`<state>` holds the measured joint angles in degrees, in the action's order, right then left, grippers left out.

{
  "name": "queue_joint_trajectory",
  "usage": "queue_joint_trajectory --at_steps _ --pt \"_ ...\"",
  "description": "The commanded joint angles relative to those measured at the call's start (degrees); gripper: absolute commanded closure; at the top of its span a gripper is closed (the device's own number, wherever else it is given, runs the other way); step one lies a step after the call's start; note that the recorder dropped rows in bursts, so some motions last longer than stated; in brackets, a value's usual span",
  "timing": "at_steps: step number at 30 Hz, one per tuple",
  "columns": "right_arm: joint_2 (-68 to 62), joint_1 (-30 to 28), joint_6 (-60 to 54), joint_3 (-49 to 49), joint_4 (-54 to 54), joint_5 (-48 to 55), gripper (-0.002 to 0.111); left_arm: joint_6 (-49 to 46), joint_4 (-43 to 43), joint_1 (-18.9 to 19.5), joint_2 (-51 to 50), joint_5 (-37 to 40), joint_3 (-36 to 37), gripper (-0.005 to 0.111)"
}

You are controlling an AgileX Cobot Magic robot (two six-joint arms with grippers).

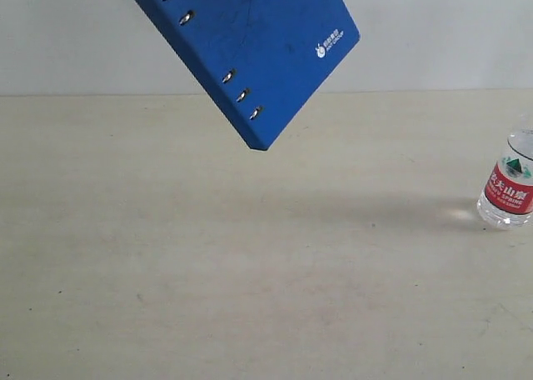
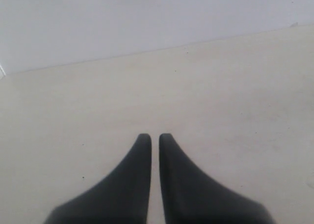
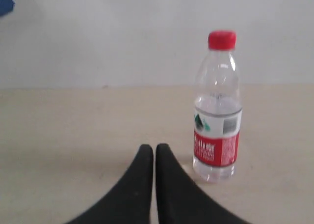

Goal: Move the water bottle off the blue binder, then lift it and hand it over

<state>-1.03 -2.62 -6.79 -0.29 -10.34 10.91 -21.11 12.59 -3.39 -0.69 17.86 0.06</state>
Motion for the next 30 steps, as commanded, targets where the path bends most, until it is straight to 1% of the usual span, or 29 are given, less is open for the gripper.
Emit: queue_joint_trajectory --at_steps 1,4,6,8,13,17,30 --pt "0.29 -0.21 1.15 0.29 1.03 8.62 0.109 0.56 -0.08 0.23 -0.02 -0.51 -0.06 0.101" --pt "0.29 -0.21 4.74 0.29 5.53 8.26 0.109 0.56 -0.08 0.23 -0.02 -0.51 -0.06 0.101" --pt "0.29 -0.21 12.14 0.29 12.1 8.26 0.109 0.56 -0.08 0.23 -0.02 -0.51 -0.06 0.101" --pt "0.29 -0.13 16.56 0.29 15.09 8.26 0.109 0.56 -0.08 0.23 -0.02 -0.51 -0.06 0.101" --pt "0.29 -0.13 16.17 0.29 15.14 8.26 0.109 0.56 -0.08 0.23 -0.02 -0.61 -0.06 0.101" --pt "0.29 -0.13 12.08 0.29 15.14 8.26 0.109 0.56 -0.08 0.23 -0.02 -0.61 -0.06 0.101" --pt "0.29 -0.13 13.25 0.29 13.27 8.65 0.109 0.56 -0.08 0.23 -0.02 -0.61 -0.06 0.101"
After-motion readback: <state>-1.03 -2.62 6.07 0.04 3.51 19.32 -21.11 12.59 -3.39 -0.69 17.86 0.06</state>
